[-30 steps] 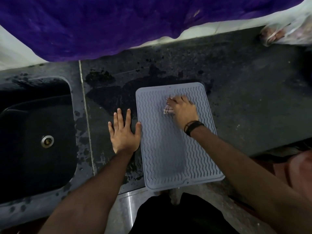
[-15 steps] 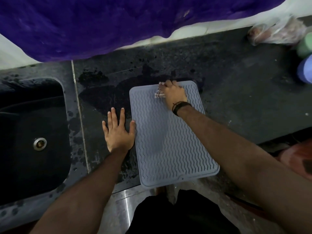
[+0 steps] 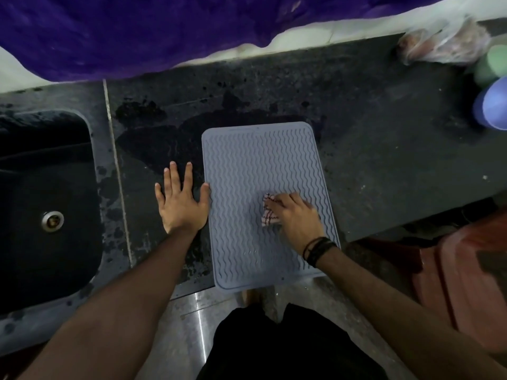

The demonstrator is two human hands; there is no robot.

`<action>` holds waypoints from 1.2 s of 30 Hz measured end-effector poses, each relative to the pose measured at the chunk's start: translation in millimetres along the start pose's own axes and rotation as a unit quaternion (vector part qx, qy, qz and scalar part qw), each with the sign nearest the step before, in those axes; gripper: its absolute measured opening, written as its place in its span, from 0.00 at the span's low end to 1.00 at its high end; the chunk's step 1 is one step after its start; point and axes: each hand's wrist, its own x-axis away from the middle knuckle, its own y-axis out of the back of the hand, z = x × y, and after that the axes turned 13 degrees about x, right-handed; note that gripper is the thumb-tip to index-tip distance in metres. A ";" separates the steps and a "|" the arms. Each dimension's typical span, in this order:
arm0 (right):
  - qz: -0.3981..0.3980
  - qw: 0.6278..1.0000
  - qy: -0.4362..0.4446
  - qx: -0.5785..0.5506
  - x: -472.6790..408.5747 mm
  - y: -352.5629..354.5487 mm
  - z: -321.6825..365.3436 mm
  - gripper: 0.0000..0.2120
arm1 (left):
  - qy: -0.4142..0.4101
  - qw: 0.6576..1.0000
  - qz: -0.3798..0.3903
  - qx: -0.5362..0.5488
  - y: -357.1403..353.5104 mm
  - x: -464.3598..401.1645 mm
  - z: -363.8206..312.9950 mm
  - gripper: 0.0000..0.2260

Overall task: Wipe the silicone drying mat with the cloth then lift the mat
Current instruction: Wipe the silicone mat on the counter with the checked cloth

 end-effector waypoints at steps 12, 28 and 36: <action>0.026 0.999 -0.024 0.005 -57.3 -2.7 0.3 0.24 | 0.005 1.000 0.005 -0.018 1.2 -1.1 -1.1 0.30; 0.000 0.997 -0.024 -0.067 53.7 12.5 -5.4 0.22 | 0.008 1.000 0.010 -0.027 2.4 -2.6 -2.5 0.32; 0.001 0.999 0.030 -0.011 40.3 -10.0 -5.8 0.21 | 0.006 0.999 0.008 -0.039 5.1 -0.2 -3.4 0.32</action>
